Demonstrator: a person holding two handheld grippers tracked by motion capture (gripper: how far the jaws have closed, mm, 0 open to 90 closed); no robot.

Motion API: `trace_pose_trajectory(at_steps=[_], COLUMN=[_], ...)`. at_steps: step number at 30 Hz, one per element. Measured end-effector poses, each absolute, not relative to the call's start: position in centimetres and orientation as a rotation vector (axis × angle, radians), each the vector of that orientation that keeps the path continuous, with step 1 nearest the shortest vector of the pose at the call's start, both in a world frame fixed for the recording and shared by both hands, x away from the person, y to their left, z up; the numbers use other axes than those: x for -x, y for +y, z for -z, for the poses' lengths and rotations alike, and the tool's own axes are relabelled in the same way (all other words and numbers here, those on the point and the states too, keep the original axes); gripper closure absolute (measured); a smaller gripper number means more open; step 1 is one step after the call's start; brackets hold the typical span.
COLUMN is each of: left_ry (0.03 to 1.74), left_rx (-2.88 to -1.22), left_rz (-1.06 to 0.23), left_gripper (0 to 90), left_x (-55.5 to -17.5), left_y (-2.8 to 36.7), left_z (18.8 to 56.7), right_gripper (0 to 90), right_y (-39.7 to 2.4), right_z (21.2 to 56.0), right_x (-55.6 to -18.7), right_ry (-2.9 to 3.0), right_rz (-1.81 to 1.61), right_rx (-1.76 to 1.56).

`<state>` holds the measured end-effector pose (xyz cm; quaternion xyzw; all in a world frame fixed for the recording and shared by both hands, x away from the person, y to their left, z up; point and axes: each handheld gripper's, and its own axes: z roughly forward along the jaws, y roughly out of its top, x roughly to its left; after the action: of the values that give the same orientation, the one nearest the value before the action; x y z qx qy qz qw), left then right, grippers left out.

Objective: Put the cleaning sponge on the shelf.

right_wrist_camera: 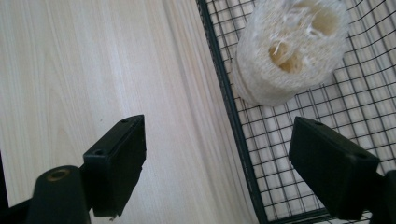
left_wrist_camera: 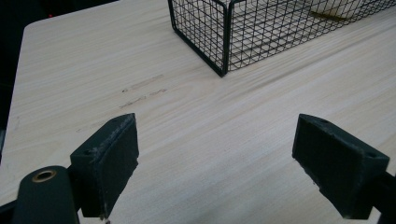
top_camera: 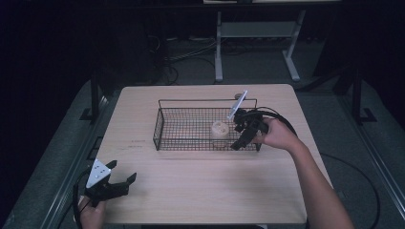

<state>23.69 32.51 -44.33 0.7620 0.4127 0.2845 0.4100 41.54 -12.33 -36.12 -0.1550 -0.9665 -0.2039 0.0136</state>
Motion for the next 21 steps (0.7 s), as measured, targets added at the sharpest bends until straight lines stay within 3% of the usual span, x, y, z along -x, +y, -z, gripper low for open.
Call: trace_pose_trajectory(at_steps=[21], left_ry=[1.040], left_rx=[-1.918], left_rz=[-0.717], left_gripper=[13.7], left_x=[-23.7], left_y=[32.4], left_z=[44.3], right_gripper=[19.4], right_y=[-13.5], right_z=[37.0], right_x=[-39.1], right_ry=[-3.051], right_rz=[0.634], right_rx=[0.469])
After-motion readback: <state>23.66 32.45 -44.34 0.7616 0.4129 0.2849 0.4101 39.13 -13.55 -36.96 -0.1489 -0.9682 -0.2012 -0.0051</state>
